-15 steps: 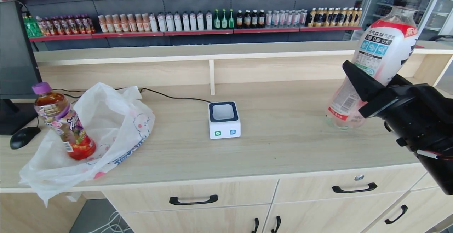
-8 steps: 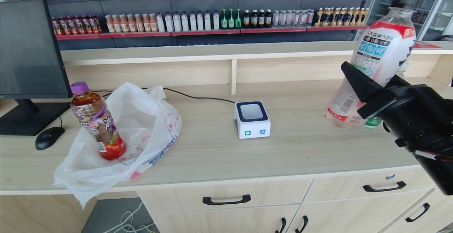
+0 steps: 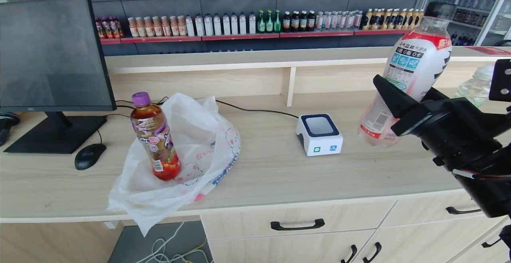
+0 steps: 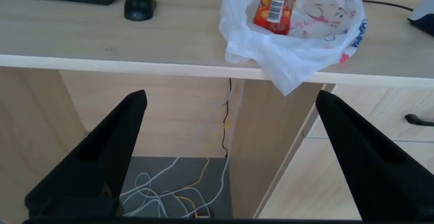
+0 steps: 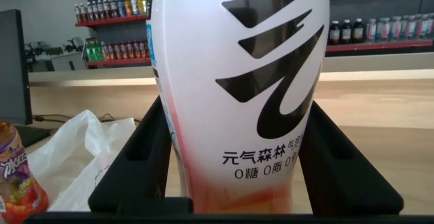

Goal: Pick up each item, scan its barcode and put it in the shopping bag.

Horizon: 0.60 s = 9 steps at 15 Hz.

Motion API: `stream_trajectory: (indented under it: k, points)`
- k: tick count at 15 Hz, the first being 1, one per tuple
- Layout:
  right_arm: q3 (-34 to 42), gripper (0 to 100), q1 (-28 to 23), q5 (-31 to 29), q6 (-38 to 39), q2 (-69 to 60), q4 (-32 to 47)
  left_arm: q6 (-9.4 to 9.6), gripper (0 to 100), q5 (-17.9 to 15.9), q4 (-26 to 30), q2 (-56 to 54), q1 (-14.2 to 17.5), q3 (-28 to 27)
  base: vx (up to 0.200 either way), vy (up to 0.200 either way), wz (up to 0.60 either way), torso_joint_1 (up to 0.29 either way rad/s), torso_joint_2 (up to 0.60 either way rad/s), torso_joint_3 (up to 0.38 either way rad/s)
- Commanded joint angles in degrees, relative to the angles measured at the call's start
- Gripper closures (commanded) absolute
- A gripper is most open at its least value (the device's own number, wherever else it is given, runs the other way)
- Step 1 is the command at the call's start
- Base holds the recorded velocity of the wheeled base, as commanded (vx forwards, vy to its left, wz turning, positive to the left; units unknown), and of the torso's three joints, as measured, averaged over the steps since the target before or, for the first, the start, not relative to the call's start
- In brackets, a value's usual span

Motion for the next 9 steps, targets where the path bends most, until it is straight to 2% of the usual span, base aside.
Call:
stream_trajectory:
  k: [1,4,6,9]
  points:
    - [-0.59,100,0.22,-0.02,0.03,1.46,-0.06,0.08,0,-0.04,-0.01,0.06,0.04,0.00,0.000,0.200,0.00,0.007,0.00,0.002]
    - [-1.91,100,-0.04,2.62,0.03,2.69,-0.06,0.25,0,-0.04,-0.01,0.06,-0.05,0.00,0.000,0.000,0.00,0.000,0.00,0.000]
    - [-4.02,100,-2.59,8.06,-1.37,5.41,-0.06,0.25,0,-0.04,-0.01,0.06,0.04,0.00,0.000,0.000,0.00,0.000,0.00,0.000]
    - [-11.32,100,-9.18,21.16,-4.18,11.48,-0.06,0.16,0,-0.04,-0.01,0.06,0.04,0.00,0.000,0.000,0.00,0.000,0.00,0.000]
